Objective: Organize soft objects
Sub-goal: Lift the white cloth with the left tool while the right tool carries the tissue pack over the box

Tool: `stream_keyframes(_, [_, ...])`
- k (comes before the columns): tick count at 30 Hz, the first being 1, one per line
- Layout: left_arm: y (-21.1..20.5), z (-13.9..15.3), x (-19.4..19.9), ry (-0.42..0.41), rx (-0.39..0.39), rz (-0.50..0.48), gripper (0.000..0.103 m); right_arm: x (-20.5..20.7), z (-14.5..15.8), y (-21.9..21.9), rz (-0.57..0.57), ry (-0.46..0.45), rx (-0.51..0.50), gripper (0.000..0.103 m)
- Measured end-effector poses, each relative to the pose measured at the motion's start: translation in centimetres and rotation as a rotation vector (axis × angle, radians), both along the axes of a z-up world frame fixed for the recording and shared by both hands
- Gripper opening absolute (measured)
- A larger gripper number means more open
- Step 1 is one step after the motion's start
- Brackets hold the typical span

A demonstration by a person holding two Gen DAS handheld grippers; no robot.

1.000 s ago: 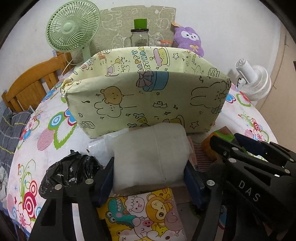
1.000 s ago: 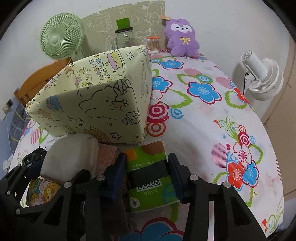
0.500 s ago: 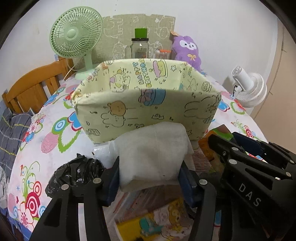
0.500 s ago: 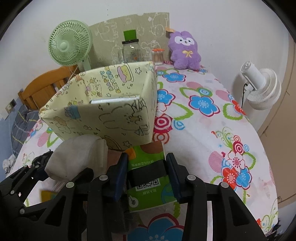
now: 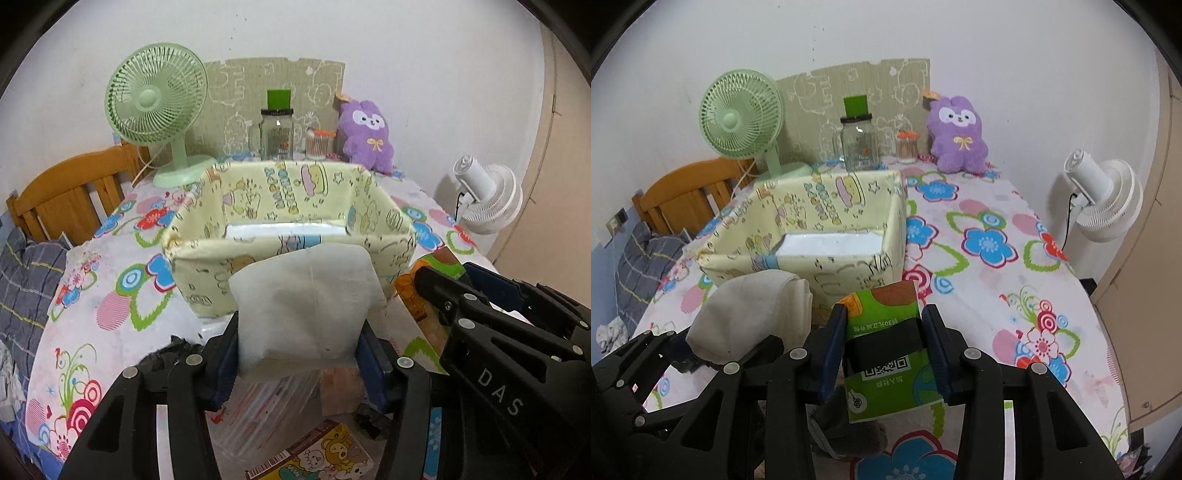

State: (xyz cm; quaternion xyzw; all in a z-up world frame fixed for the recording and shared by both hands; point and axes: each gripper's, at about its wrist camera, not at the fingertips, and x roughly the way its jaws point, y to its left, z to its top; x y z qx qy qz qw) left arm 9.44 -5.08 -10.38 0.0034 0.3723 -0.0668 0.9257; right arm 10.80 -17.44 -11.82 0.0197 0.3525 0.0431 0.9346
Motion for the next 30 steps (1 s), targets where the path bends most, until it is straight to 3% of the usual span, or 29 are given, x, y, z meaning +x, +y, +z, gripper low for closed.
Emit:
stream_keyframes(20, [1.0, 5.0, -1.5, -0.122, 0.001, -0.004, 0.058, -1.4, 5.4, 1.6, 0.034, -0.109, 0.022, 0.045])
stream_keyframes(30, [1.6, 6.1, -1.3, -0.15, -0.006, 0.002, 0.058, -1.3, 6.5, 2.3, 0.034, -0.125, 0.032, 0.045])
